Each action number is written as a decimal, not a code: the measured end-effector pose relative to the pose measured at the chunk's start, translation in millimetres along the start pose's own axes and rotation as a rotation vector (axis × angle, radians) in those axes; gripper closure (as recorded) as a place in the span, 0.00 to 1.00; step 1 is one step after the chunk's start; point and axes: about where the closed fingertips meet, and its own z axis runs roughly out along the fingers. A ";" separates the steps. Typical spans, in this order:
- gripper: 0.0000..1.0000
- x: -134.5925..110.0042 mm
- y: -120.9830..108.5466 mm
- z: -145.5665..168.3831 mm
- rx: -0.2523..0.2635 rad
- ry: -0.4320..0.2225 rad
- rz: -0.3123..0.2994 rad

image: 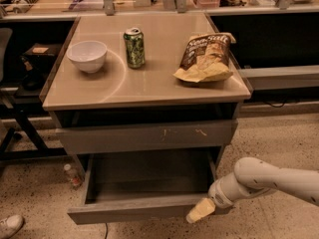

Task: Open middle drawer

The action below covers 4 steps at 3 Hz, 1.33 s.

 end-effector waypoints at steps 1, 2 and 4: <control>0.00 1.5 1.3 3.2 -0.019 0.006 -0.007; 0.00 23.4 9.6 -2.5 -0.054 0.035 0.017; 0.00 27.7 15.1 -8.8 -0.063 0.040 0.025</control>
Offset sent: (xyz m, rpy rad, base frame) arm -0.0497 -0.0240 -0.0017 0.0196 0.1246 0.0195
